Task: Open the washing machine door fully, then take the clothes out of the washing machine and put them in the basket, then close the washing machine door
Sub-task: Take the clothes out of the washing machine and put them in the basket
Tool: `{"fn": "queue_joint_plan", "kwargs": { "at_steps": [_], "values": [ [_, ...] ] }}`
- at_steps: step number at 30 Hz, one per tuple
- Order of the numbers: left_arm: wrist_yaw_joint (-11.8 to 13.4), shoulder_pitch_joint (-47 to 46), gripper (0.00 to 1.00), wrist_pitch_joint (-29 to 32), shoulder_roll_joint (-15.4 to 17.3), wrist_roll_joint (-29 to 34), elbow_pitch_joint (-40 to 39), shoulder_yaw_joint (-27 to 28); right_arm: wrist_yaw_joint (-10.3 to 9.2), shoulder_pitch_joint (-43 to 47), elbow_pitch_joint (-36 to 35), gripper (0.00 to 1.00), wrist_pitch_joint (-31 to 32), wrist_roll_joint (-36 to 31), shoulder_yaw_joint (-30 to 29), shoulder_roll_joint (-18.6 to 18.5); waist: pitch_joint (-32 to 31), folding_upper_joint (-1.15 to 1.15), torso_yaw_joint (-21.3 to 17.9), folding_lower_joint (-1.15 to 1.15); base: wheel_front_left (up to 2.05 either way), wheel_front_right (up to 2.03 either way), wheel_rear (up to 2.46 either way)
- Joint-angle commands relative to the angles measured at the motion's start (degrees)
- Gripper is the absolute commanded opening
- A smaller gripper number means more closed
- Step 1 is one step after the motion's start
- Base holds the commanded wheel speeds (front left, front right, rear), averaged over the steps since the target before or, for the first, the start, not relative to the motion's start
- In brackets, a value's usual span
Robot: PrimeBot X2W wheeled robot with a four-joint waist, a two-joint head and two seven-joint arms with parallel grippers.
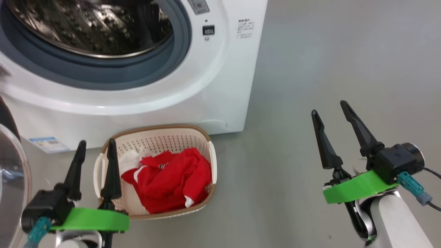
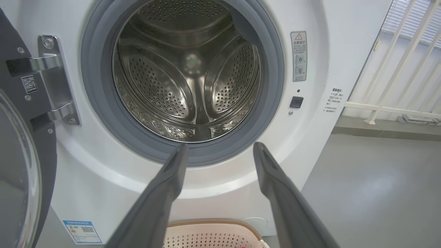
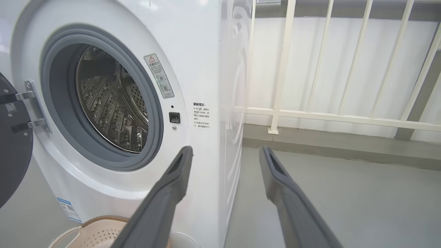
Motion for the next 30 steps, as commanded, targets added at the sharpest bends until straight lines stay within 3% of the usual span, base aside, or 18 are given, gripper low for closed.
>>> {"fn": "queue_joint_plan", "kwargs": {
  "at_steps": [1, 16, 30],
  "values": [
    [0.51, 1.26, 1.0, -0.45, 1.03, -0.03, -2.32, 2.02, 0.34, 0.7, -0.96, 1.0, -0.36, -0.19, 0.45, 0.12, -2.64, 0.0, -0.32, 0.0, 0.0, 0.0, 0.0],
    [1.28, 11.79, 1.0, -0.45, 1.03, -0.37, -10.34, 4.88, 0.34, 5.6, 0.71, 1.0, -0.36, -0.78, -2.12, 0.12, -10.64, 0.0, -1.23, 0.0, 0.0, 0.0, 0.0],
    [2.87, 17.28, 1.0, -0.45, 1.11, 1.43, -11.1, 6.35, 0.34, 8.8, 0.07, 1.0, -0.36, -0.61, -3.77, 0.12, -13.38, 0.0, -2.18, 0.0, 0.0, 0.0, 0.0]
  ]
}}
